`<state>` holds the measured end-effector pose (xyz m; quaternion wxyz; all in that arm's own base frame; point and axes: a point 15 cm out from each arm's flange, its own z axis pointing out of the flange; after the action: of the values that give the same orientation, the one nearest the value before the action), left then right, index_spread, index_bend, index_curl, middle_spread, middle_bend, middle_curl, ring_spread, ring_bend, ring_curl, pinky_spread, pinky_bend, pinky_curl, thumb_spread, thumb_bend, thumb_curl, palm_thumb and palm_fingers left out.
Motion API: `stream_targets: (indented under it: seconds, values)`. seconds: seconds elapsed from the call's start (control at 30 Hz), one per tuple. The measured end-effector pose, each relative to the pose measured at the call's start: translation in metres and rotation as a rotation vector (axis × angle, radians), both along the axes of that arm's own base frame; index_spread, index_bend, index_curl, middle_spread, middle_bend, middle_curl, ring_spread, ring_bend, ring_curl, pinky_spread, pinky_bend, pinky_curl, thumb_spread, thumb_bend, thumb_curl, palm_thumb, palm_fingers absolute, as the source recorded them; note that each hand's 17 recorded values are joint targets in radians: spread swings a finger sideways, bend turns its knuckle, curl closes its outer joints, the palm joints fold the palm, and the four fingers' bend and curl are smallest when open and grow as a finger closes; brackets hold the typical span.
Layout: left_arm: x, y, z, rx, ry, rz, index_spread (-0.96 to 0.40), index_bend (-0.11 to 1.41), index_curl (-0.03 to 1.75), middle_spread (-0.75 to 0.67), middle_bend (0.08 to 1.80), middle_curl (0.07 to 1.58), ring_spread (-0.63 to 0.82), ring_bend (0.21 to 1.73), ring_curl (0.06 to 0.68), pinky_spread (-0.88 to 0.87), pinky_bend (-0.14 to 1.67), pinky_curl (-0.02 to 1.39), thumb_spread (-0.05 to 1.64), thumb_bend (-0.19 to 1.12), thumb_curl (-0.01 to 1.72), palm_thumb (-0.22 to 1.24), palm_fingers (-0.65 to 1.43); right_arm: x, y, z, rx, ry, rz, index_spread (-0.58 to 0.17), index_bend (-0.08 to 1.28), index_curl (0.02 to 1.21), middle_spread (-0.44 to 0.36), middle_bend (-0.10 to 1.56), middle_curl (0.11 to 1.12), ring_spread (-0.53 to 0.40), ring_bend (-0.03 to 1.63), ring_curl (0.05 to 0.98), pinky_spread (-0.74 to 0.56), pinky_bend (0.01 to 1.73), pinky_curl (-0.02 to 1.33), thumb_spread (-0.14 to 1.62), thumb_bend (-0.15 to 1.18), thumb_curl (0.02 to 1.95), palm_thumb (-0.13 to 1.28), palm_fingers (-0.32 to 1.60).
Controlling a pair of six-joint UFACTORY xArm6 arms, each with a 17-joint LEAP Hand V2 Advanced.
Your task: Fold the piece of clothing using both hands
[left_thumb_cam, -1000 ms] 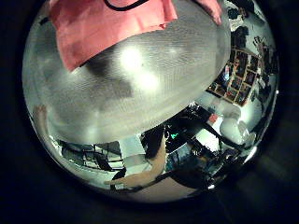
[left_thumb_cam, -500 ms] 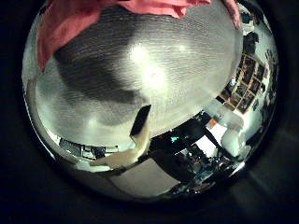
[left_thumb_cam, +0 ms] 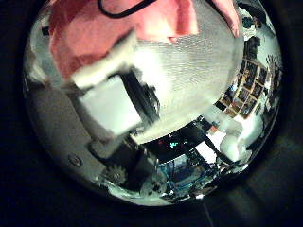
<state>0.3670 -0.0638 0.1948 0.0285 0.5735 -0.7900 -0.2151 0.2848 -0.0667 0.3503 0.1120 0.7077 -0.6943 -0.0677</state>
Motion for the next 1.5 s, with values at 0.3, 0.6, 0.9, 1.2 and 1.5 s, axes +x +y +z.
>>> stream_targets:
  seconds: [0.3, 0.6, 0.9, 1.2, 1.5]
  values:
    - [-0.007, -0.001, 0.019, -0.026, 0.002, -0.005, -0.59, 0.52, 0.85, -0.50, 1.03, 0.85, -0.47, 1.30, 0.482, -0.63, 1.05, 0.62, 1.09, 0.07, 0.46, 0.80, 1.23, 0.000, 0.000, 0.002, 0.001, -0.009, 0.004, -0.264, 0.15, 0.28, 0.042, 0.28, 0.37, 0.158, 0.52, 0.253, 0.38, 0.52, 0.25, 1.18, -0.02, 0.29, 0.36, 0.21]
    - [-0.006, -0.008, 0.064, -0.065, -0.039, -0.006, -0.67, 0.56, 1.02, -0.51, 1.11, 0.88, -0.45, 1.37, 0.505, -0.62, 1.14, 0.64, 1.06, 0.02, 0.54, 0.86, 1.17, 0.013, 0.020, -0.036, 0.004, -0.001, 0.080, -0.256, 0.15, 0.27, -0.030, 0.33, 0.40, -0.027, 0.69, 0.302, 0.18, 0.57, 0.24, 1.15, -0.01, 0.33, 0.50, 0.36]
    - [-0.007, -0.015, 0.107, -0.105, -0.037, 0.010, -0.72, 0.54, 1.13, -0.50, 1.13, 0.89, -0.44, 1.39, 0.501, -0.60, 1.18, 0.63, 1.06, -0.01, 0.59, 0.88, 1.16, 0.037, 0.043, -0.089, 0.010, 0.024, 0.144, -0.226, 0.16, 0.28, -0.048, 0.34, 0.41, -0.080, 0.71, 0.317, 0.11, 0.60, 0.24, 1.11, -0.03, 0.35, 0.52, 0.27]
    - [-0.011, -0.012, 0.131, -0.130, -0.025, 0.014, -0.75, 0.50, 1.20, -0.49, 1.15, 0.88, -0.44, 1.40, 0.495, -0.59, 1.20, 0.61, 1.06, -0.01, 0.62, 0.88, 1.16, 0.067, 0.050, -0.124, 0.005, 0.005, 0.129, -0.212, 0.17, 0.30, -0.035, 0.34, 0.41, -0.050, 0.67, 0.303, 0.13, 0.62, 0.23, 1.10, -0.02, 0.34, 0.50, 0.24]
    - [-0.014, -0.012, 0.146, -0.137, -0.027, 0.013, -0.77, 0.47, 1.25, -0.49, 1.15, 0.88, -0.44, 1.40, 0.493, -0.59, 1.21, 0.60, 1.05, -0.01, 0.64, 0.87, 1.17, 0.099, 0.055, -0.158, -0.008, -0.034, 0.105, -0.211, 0.18, 0.32, -0.034, 0.34, 0.41, -0.063, 0.69, 0.308, 0.12, 0.61, 0.21, 1.08, -0.02, 0.35, 0.51, 0.29]
